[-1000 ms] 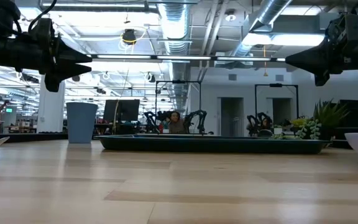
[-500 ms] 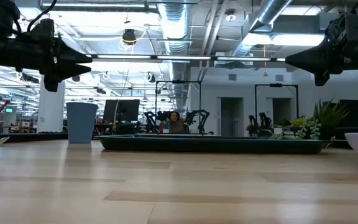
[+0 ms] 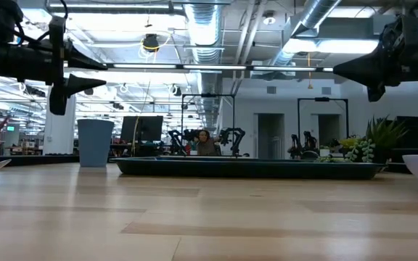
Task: Pick and place plate/cup/fork/spoon on tray
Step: Put the blue cup on the black tray
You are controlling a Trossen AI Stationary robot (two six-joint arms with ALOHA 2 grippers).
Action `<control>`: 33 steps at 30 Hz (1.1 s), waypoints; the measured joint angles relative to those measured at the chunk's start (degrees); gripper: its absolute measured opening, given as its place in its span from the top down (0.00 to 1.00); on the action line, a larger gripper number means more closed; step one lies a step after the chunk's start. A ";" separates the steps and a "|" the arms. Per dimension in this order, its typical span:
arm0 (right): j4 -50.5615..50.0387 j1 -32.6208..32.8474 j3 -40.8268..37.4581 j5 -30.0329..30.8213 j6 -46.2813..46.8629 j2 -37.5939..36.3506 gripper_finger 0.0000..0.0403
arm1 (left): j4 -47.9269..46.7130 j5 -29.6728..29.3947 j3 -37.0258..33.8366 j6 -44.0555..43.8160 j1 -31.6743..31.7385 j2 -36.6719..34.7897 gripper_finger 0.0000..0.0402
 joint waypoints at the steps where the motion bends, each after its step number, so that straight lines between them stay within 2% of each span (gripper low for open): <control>1: 0.61 0.04 0.00 0.00 3.54 0.00 0.93 | 0.29 -0.09 0.00 -1.41 0.00 0.00 0.65; 6: 1.48 -0.52 0.30 0.23 16.25 -0.11 0.93 | 1.46 -2.69 0.00 -9.41 0.00 -0.01 0.65; 13: 3.82 -0.57 0.40 1.92 21.59 -0.11 0.93 | 6.28 -5.35 0.13 -13.07 0.00 -0.01 0.65; 19: 18.20 -0.55 0.58 1.48 19.26 -0.11 0.93 | 6.00 -4.68 4.01 -10.72 0.00 -0.04 0.65; 22: 24.57 -0.55 1.80 2.01 15.17 0.12 0.93 | 4.50 -5.11 8.23 -7.39 0.00 1.35 0.65; 26: 21.96 -0.55 8.55 4.99 8.83 3.64 0.93 | 0.70 -6.89 16.59 -4.42 0.00 6.70 0.65; 33: 8.52 -0.72 25.14 11.96 1.06 21.55 0.92 | -22.22 -10.75 36.40 0.65 0.00 24.95 0.65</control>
